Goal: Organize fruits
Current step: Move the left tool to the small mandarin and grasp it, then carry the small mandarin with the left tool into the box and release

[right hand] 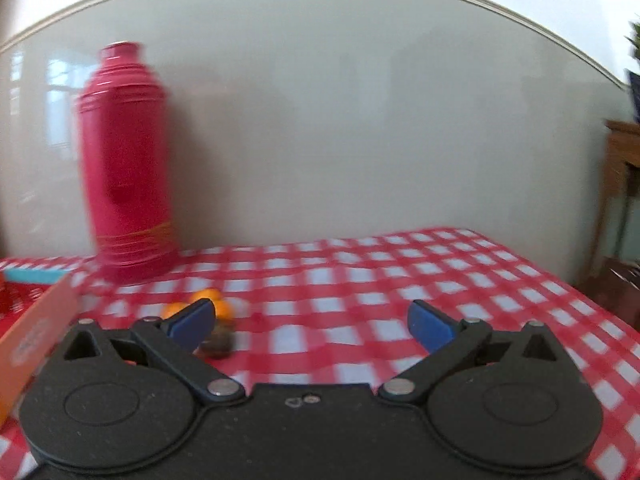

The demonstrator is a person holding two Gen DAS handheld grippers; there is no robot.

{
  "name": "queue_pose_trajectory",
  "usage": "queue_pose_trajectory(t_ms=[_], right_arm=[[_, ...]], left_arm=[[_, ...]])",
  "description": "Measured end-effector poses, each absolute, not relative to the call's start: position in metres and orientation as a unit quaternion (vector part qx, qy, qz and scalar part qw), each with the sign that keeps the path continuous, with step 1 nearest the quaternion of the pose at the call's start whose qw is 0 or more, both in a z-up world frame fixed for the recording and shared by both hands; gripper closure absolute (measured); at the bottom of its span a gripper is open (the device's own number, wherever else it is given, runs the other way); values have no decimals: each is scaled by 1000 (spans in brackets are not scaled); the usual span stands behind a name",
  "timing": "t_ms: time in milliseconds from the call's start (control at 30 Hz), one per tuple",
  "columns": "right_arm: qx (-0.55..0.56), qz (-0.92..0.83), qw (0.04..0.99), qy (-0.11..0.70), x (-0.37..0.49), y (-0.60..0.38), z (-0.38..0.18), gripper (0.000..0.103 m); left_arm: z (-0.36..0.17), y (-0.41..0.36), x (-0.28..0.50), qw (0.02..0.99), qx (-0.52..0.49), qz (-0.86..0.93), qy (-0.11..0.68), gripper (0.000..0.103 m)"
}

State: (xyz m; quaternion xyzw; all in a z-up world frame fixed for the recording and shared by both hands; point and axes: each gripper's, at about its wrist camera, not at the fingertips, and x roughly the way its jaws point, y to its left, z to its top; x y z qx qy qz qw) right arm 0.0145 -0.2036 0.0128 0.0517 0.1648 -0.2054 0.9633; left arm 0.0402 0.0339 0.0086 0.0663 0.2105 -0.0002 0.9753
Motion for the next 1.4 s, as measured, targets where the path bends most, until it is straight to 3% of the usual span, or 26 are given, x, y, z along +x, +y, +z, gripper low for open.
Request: queue_pose_trajectory(t_ms=[533,667,900,1167,1400], right_arm=[[59,-300,943,129,-36,-274,14,6],[69,-303,941,134,-40,-288,12,6],[87,-300,940,134,-47,-304,11,6],[99,-306,937,138,-49,-313,10,6],[102,-297,939,142,-48,-312,9,6]], left_arm=[[-17,-67,63,961,103,-87,242,2],[-24,-79,73,954,96,-104,263,21],[-31,-87,85,952,82,-102,276,27],[-35,-87,95,945,61,-111,301,66],[-35,-89,95,945,61,-117,301,80]])
